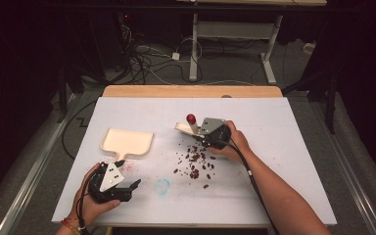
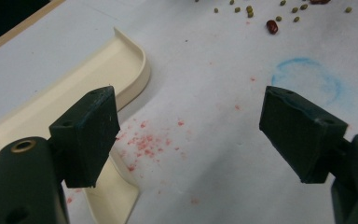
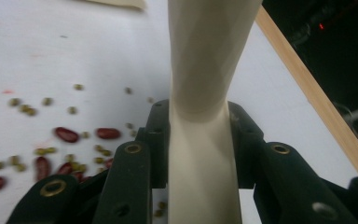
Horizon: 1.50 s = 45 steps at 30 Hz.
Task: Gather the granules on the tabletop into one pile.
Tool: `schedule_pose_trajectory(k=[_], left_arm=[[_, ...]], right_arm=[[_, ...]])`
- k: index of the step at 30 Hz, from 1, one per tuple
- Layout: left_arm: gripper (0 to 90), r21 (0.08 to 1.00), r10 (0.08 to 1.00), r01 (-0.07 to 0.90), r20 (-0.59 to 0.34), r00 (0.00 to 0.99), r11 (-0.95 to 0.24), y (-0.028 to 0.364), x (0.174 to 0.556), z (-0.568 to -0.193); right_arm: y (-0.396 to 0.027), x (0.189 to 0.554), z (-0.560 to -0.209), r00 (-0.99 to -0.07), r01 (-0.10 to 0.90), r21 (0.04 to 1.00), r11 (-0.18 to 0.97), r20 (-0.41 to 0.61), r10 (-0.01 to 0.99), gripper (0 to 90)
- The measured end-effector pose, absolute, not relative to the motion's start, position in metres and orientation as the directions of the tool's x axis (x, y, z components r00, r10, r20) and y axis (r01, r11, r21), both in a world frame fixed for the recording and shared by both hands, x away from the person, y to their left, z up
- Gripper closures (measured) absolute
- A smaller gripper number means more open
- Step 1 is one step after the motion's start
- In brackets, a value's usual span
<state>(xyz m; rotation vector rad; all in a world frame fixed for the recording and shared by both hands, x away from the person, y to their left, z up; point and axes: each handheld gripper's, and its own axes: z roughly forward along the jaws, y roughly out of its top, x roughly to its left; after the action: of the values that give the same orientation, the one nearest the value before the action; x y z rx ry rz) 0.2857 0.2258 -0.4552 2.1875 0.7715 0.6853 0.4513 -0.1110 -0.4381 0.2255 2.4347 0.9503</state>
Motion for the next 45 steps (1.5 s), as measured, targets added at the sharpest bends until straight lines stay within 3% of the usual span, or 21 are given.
schedule_pose_trajectory(k=[7, 24, 33, 45], left_arm=[[19.2, 0.746, 0.682, 0.316, 0.244, 0.69, -0.586, 0.223, 0.286, -0.456], [19.2, 0.74, 0.67, 0.32, 0.23, 0.706, -0.592, 0.218, 0.284, -0.456], [19.1, 0.734, 0.665, 0.318, 0.237, 0.709, -0.6, 0.217, 0.284, -0.456], [19.2, 0.739, 0.661, 0.31, 0.237, 0.712, -0.598, 0.218, 0.283, -0.455]], right_arm=[[-0.115, 0.424, -0.444, -0.89, -0.127, 0.664, 0.737, -0.404, 0.211, 66.5], [-0.135, 0.376, -0.436, -0.919, -0.168, 0.708, 0.686, -0.364, 0.151, 67.0], [-0.15, 0.379, -0.418, -0.878, -0.143, 0.734, 0.663, -0.403, 0.257, 67.2], [-0.182, 0.379, -0.397, -0.818, -0.001, 0.737, 0.676, -0.39, 0.423, 67.2]])
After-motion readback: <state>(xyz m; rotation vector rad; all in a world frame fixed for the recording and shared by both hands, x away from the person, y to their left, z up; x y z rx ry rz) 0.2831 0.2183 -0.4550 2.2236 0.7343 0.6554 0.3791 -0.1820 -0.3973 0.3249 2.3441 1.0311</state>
